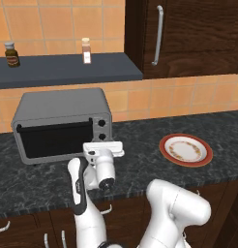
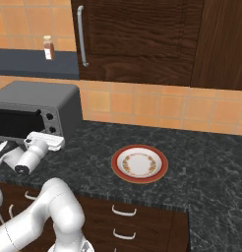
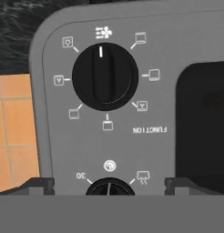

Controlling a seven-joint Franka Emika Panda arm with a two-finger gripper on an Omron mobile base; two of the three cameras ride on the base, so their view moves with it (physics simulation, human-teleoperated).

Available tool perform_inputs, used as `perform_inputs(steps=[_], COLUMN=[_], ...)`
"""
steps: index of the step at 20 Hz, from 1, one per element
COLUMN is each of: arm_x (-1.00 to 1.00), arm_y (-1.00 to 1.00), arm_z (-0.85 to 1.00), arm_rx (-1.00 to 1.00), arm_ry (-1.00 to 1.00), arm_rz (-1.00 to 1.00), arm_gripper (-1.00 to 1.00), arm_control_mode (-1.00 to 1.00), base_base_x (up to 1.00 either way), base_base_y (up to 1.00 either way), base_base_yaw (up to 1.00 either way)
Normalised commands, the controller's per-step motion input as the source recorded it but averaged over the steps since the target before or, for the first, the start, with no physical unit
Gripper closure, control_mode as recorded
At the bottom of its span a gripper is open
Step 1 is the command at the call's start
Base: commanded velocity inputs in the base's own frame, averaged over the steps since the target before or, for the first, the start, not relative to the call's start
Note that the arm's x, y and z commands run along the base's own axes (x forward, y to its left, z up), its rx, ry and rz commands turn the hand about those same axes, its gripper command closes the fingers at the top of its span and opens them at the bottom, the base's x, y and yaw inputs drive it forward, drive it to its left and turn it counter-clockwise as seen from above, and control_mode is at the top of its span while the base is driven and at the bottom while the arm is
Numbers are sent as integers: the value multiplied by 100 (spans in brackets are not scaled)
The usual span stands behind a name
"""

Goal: Pick up the kebab skewer and baguette bread, and place them inside the toaster oven. Close the toaster oven door and start by setting the timer.

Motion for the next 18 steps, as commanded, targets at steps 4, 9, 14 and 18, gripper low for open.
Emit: perform_inputs(steps=[4,9,14,18], arm_x=[0,0,7,11], arm_y=[0,0,0,1], arm_z=[0,1,0,0], arm_rx=[4,5,1,0], arm_ry=[-7,-2,0,0], arm_rz=[-1,-5,-3,-1], arm_gripper=[-100,-100,-100,-100], arm_control_mode=[-100,-100,-100,-100], base_base_x=[0,0,0,0], base_base_y=[0,0,0,0], base_base_yaw=[0,0,0,0])
